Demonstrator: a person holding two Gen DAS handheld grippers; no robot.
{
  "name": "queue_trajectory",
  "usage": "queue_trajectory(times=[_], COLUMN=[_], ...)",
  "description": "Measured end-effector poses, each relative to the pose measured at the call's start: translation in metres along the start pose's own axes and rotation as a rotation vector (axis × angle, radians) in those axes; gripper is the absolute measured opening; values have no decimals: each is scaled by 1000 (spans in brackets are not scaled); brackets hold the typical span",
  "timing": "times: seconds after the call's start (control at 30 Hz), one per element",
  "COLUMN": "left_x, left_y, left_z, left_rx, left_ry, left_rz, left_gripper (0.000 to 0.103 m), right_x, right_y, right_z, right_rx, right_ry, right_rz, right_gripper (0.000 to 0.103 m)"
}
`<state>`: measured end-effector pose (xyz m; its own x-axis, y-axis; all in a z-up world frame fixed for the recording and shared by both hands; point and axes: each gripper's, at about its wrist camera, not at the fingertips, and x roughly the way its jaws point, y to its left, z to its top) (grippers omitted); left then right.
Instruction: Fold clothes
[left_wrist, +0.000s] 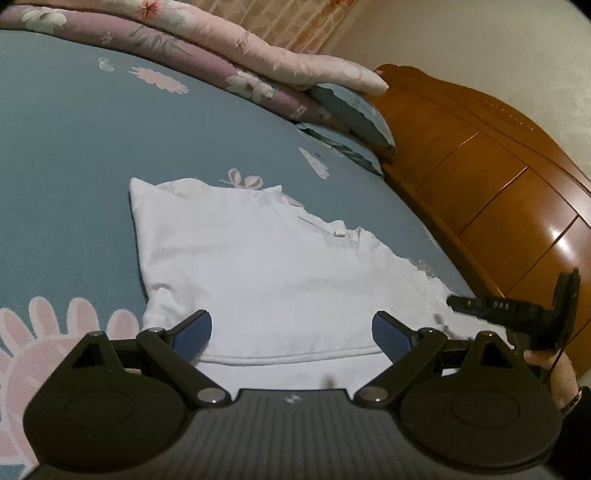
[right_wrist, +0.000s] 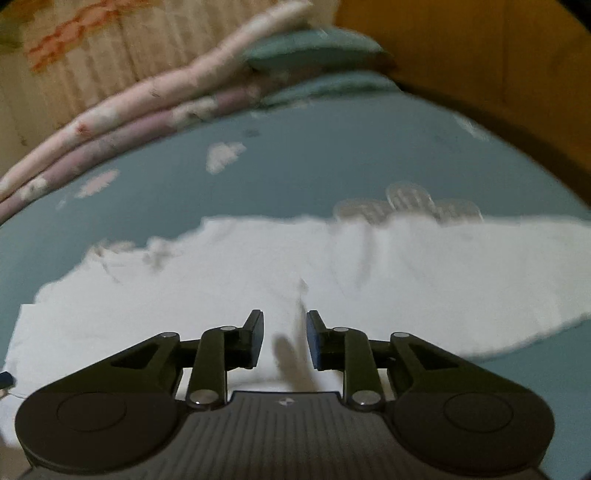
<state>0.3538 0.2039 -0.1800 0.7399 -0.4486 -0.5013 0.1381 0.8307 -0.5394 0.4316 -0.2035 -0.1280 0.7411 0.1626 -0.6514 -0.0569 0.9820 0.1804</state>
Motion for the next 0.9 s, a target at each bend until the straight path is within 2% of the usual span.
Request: queue_trajectory(times=[0.1, 0.2, 0.3, 0.37, 0.43, 0.53, 0.6, 0.73, 0.9], left_x=[0, 0, -1, -2, -3, -5, -5, -2, 3], left_y=[0, 1, 3, 5, 5, 3, 0, -6, -8], left_z=[0, 0, 1, 1, 1, 2, 2, 0, -3], left_rx=[1, -1, -10, -15, -21, -13, -4, 18, 29], left_ry=[0, -3, -6, -10, -15, -19, -20, -9, 13], left_rz=[8, 10, 11, 15, 14, 7, 0, -2, 9], left_gripper=[94, 94, 94, 94, 94, 94, 94, 94, 94], right_x=[11, 34, 65, 83, 88, 81, 64, 35, 22], right_y=[34, 71, 100, 107, 103, 84, 73, 58, 25], right_z=[10, 15, 11, 7, 10, 22, 21, -1, -28], right_rx=[-90, -169, -246, -278, -274, -166, -129, -156, -151], right_ry=[9, 42, 102, 131, 115, 98, 89, 97, 123], right_rz=[95, 177, 209, 200, 182, 131, 164, 175, 67], right_gripper=[41, 41, 41, 41, 41, 44, 54, 59, 62])
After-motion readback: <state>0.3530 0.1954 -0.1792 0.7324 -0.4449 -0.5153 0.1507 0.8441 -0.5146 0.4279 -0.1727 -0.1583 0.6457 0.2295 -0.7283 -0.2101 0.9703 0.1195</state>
